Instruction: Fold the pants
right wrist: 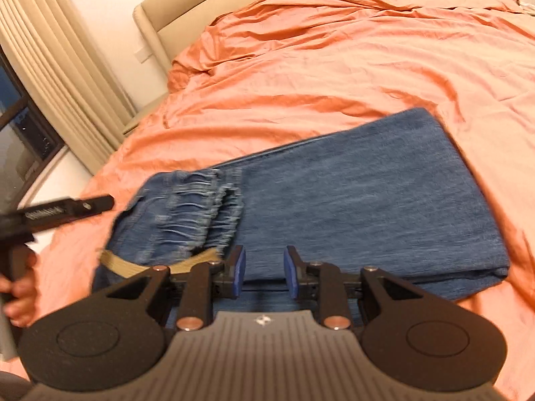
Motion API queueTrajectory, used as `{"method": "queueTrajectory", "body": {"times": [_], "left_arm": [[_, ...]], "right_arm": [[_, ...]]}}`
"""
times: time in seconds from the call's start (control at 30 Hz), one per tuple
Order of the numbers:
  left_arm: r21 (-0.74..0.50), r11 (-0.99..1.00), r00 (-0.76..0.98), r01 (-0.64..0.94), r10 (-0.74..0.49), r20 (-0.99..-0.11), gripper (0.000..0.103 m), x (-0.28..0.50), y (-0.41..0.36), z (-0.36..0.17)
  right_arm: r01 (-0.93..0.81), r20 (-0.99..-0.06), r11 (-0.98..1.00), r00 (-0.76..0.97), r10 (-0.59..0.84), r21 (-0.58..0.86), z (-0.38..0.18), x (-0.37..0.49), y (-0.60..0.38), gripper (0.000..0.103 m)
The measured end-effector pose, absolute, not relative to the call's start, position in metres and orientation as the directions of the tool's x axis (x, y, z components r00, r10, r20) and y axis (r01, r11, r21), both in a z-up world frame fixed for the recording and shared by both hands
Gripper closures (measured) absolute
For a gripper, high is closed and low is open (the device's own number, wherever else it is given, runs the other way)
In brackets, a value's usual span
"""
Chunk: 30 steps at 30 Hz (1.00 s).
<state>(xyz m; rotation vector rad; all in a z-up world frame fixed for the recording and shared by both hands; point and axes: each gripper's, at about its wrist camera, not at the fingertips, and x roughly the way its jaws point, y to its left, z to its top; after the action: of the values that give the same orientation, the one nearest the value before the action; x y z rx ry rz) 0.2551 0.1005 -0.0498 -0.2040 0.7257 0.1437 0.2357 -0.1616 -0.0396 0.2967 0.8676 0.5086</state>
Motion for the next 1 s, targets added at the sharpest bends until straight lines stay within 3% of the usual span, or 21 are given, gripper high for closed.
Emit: {"method": "queueTrajectory", "body": {"times": [0.2, 0.47, 0.5, 0.53, 0.57, 0.77, 0.87, 0.93, 1.0], "left_arm": [[-0.154, 0.972, 0.74, -0.177, 0.028, -0.672, 0.064, 0.244, 0.123, -0.059], [-0.24, 0.96, 0.742, -0.145, -0.055, -0.668, 0.064, 0.245, 0.144, -0.073], [-0.244, 0.959, 0.742, -0.143, -0.059, -0.668, 0.064, 0.245, 0.144, -0.073], [-0.244, 0.959, 0.744, -0.143, -0.058, -0.666, 0.064, 0.246, 0.145, -0.073], [-0.242, 0.96, 0.747, -0.143, -0.056, -0.662, 0.064, 0.245, 0.145, -0.072], [-0.261, 0.957, 0.767, -0.127, -0.072, -0.637, 0.064, 0.241, 0.147, -0.064], [-0.245, 0.964, 0.755, -0.104, -0.084, -0.65, 0.065, 0.244, 0.141, -0.067], [-0.226, 0.971, 0.736, -0.08, -0.096, -0.67, 0.065, 0.247, 0.135, -0.074], [-0.199, 0.978, 0.716, -0.071, -0.089, -0.693, 0.065, 0.252, 0.129, -0.082]], "right_arm": [[-0.286, -0.668, 0.794, 0.431, 0.607, 0.537, -0.046, 0.273, -0.123, 0.08], [-0.121, -0.678, 0.728, 0.286, 0.677, 0.675, -0.088, 0.319, -0.097, 0.079], [-0.11, -0.669, 0.716, 0.282, 0.687, 0.689, -0.088, 0.319, -0.097, 0.089], [-0.108, -0.668, 0.715, 0.283, 0.688, 0.691, -0.085, 0.318, -0.096, 0.102], [-0.131, -0.67, 0.723, 0.294, 0.681, 0.678, -0.079, 0.316, -0.096, 0.103], [-0.283, -0.597, 0.702, 0.378, 0.708, 0.653, -0.015, 0.284, -0.103, 0.103], [-0.284, -0.648, 0.745, 0.37, 0.666, 0.604, -0.016, 0.268, -0.106, 0.103], [-0.254, -0.72, 0.797, 0.343, 0.603, 0.547, -0.036, 0.264, -0.105, 0.103], [-0.221, -0.731, 0.8, 0.327, 0.599, 0.558, -0.059, 0.262, -0.107, 0.103]]}}
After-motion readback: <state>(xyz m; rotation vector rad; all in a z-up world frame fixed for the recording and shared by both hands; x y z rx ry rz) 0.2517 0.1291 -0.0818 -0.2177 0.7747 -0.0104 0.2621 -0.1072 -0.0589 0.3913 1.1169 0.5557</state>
